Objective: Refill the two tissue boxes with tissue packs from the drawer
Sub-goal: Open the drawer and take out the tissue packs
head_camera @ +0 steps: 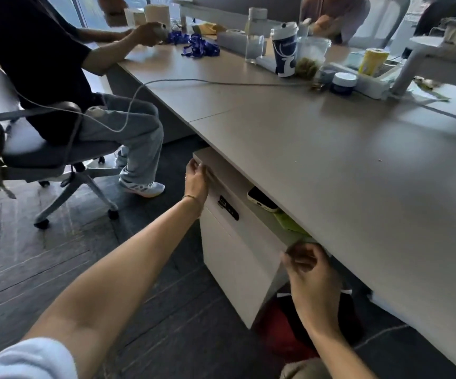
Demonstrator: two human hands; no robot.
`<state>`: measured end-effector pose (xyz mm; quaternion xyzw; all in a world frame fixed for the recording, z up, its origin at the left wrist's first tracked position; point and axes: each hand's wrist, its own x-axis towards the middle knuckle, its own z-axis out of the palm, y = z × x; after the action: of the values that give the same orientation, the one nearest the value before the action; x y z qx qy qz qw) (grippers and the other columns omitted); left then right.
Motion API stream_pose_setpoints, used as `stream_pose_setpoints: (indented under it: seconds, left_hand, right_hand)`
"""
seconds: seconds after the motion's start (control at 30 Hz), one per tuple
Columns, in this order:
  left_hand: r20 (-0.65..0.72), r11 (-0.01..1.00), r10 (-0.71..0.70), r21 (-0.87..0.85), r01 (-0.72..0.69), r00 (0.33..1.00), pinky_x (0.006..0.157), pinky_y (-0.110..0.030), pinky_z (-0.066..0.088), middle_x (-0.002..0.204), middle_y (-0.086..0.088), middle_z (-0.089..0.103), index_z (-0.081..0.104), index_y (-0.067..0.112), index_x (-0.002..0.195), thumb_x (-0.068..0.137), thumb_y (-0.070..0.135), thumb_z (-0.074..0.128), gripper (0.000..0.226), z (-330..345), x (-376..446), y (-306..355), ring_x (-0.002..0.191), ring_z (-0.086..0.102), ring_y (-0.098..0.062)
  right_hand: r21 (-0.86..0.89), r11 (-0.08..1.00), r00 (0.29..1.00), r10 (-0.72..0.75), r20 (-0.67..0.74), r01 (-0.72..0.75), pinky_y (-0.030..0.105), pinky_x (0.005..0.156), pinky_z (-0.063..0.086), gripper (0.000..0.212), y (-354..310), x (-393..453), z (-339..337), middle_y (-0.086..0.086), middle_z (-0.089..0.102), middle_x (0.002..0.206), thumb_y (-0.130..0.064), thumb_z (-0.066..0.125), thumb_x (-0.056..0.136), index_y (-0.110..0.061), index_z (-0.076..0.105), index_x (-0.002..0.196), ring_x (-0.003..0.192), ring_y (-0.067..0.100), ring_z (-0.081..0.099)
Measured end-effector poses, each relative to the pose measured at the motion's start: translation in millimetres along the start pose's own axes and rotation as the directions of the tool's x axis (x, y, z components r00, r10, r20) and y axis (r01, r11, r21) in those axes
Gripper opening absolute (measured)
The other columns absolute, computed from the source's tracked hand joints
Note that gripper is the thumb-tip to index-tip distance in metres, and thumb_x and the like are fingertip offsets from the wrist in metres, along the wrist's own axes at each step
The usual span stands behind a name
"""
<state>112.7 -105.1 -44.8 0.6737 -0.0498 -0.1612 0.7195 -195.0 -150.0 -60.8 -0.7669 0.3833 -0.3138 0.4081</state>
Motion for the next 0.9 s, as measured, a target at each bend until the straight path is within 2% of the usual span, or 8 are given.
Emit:
stream_pose_setpoints:
  seconds: [0.07,0.13,0.3,0.4,0.5,0.6,0.8,0.9]
  left_hand:
    - [-0.014,1.0,-0.001,-0.009,0.001,1.0,0.078,-0.018,0.044,0.116,0.002,0.057,0.042,0.015,0.144,0.104,0.023,0.04,0.04,2,17,-2,0.099,0.056,-0.009]
    - [-0.019,1.0,-0.003,0.0,0.003,1.0,0.075,-0.024,0.043,0.102,0.003,0.058,0.048,0.015,0.137,0.104,0.026,0.038,0.035,4,30,-5,0.096,0.055,-0.014]
    - [-0.042,0.998,0.033,0.052,-0.031,0.999,0.076,-0.026,0.041,0.105,-0.001,0.057,0.048,0.014,0.133,0.105,0.033,0.039,0.035,2,46,-16,0.093,0.054,-0.014]
    - [-0.036,0.997,0.034,0.073,-0.031,0.999,0.066,-0.021,0.041,0.092,0.003,0.056,0.048,0.012,0.129,0.106,0.03,0.04,0.03,0,46,-13,0.08,0.052,-0.007]
    - [-0.026,0.995,0.017,0.103,-0.014,1.0,0.074,-0.027,0.047,0.101,-0.004,0.058,0.047,0.014,0.124,0.099,0.024,0.05,0.026,-9,42,-11,0.085,0.056,-0.014]
    - [-0.098,0.981,0.04,0.193,-0.02,0.994,0.088,-0.039,0.048,0.121,-0.013,0.054,0.045,0.013,0.128,0.088,0.021,0.053,0.041,-30,37,-12,0.098,0.055,-0.025]
    - [-0.178,0.975,0.088,0.217,-0.048,0.98,0.084,-0.033,0.043,0.118,-0.01,0.052,0.045,0.012,0.129,0.096,0.02,0.048,0.034,-102,15,-15,0.099,0.051,-0.021]
    - [-0.213,0.977,0.085,0.21,-0.039,0.973,0.083,-0.032,0.042,0.118,-0.012,0.053,0.045,0.007,0.13,0.098,0.018,0.045,0.034,-141,3,-12,0.1,0.052,-0.023]
  right_hand:
    - [-0.001,1.0,1.0,-0.021,0.005,0.021,0.036,0.08,0.062,0.014,3,1,1,-0.014,0.074,0.09,-0.029,0.079,0.083,-0.026,0.071,0.094,0.084,0.0,0.071]
    - [0.012,0.999,0.999,-0.034,0.003,0.034,0.031,0.077,0.061,0.013,5,1,1,-0.016,0.074,0.085,-0.023,0.081,0.082,-0.03,0.071,0.088,0.08,-0.001,0.071]
    - [0.034,0.998,0.999,-0.047,0.004,0.047,0.017,0.071,0.058,0.011,7,5,2,-0.016,0.075,0.082,-0.021,0.083,0.08,-0.024,0.074,0.087,0.079,-0.005,0.07]
    - [0.023,0.999,0.999,-0.043,0.004,0.043,0.017,0.071,0.058,0.013,6,4,1,-0.016,0.075,0.082,-0.021,0.082,0.08,-0.027,0.073,0.086,0.079,-0.004,0.07]
    - [0.002,0.999,0.998,-0.047,0.033,0.047,0.022,0.072,0.059,0.017,1,-2,1,-0.018,0.073,0.082,-0.021,0.081,0.081,-0.032,0.069,0.086,0.078,-0.004,0.07]
    - [-0.016,0.998,0.991,-0.053,0.125,0.055,0.013,0.069,0.054,0.022,-9,-20,8,-0.021,0.071,0.08,-0.019,0.082,0.08,-0.035,0.066,0.085,0.082,-0.009,0.067]
    - [-0.029,0.971,0.928,-0.22,0.3,0.239,0.01,0.066,0.051,0.012,-31,-68,27,-0.018,0.07,0.079,-0.021,0.083,0.081,-0.024,0.073,0.086,0.08,-0.003,0.067]
    - [-0.023,0.937,0.872,-0.315,0.376,0.348,0.015,0.074,0.054,0.015,-45,-94,41,-0.015,0.071,0.088,-0.019,0.081,0.083,-0.024,0.072,0.094,0.086,0.0,0.067]
